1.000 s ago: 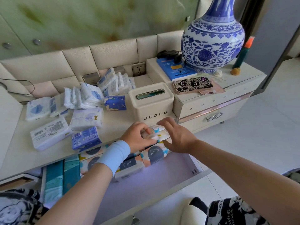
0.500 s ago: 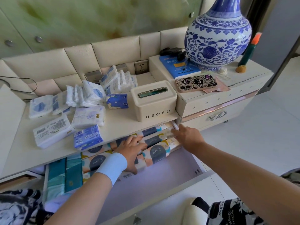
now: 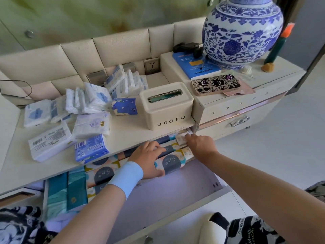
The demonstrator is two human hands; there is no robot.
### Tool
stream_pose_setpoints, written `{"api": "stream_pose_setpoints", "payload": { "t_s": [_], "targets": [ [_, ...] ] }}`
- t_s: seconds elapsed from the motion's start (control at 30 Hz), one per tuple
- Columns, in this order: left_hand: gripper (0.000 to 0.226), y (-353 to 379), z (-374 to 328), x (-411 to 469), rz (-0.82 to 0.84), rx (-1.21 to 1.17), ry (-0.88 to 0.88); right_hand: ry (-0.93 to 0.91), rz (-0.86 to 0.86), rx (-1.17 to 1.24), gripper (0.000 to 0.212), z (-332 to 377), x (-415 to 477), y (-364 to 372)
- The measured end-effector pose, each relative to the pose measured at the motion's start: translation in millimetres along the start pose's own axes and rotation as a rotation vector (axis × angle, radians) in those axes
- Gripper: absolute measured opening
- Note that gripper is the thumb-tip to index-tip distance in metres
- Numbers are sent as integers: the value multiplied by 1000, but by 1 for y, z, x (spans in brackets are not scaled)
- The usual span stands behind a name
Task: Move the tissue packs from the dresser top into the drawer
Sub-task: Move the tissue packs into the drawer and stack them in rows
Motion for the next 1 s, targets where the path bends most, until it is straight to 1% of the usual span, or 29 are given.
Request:
{"api": "stream_pose_setpoints", "payload": {
  "t_s": [0.13, 0.2, 0.27, 0.33, 0.37, 0.43, 0.5, 0.57, 0.6, 0.67, 0.73, 0.77, 0.83, 0.87, 0.93, 1.0],
  "targets": [
    [67, 5, 1, 2, 72, 14, -21, 31, 30, -24, 40, 7, 1, -9],
    [54, -2, 5, -1, 35, -7, -17, 18, 26, 5, 33, 9, 0, -21],
    [44, -15, 10, -7, -37, -67, -20, -10, -19, 64, 24, 13, -1, -38],
    [35, -34, 17, -15, -129, -126, -40, -87, -108, 117, 17, 25, -2, -61],
    [32, -44, 20, -20, -190, -131, -43, -136, -157, 128, 17, 34, -3, -73],
    [29, -62, 32, -34, -319, -112, -67, -217, -201, 170, 18, 58, -4, -95],
    [33, -78, 51, -51, -436, -97, -151, -280, -204, 233, 23, 85, -4, -116],
    [44, -88, 76, -70, -486, -75, -289, -323, -188, 307, 31, 112, -3, -137],
    [52, -89, 90, -80, -470, -53, -370, -336, -185, 340, 34, 125, -1, -146],
    [69, -83, 116, -97, -374, -35, -501, -359, -159, 384, 44, 149, 4, -161],
    [81, -74, 132, -114, -277, -58, -556, -397, -114, 391, 58, 173, 10, -171],
    [80, -72, 136, -120, -257, -65, -556, -416, -95, 383, 66, 183, 12, -175],
    [75, -71, 141, -129, -275, -85, -536, -454, -55, 350, 80, 204, 18, -178],
    [74, -70, 142, -134, -288, -133, -531, -478, -24, 333, 85, 214, 20, -177],
    [68, -69, 149, -145, -300, -367, -543, -521, 36, 329, 91, 233, 23, -174],
    [52, -72, 155, -158, -303, -654, -583, -568, 23, 400, 84, 250, 25, -177]
  ]
}}
Point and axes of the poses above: each hand's wrist, its own x-axis towards the middle knuckle, its own y-axis out of the palm, z = x × y, the point moved 5 cm from there along x, towards the middle knuckle, and after that the axes turned 10 degrees about -x, right-handed, at the moved point
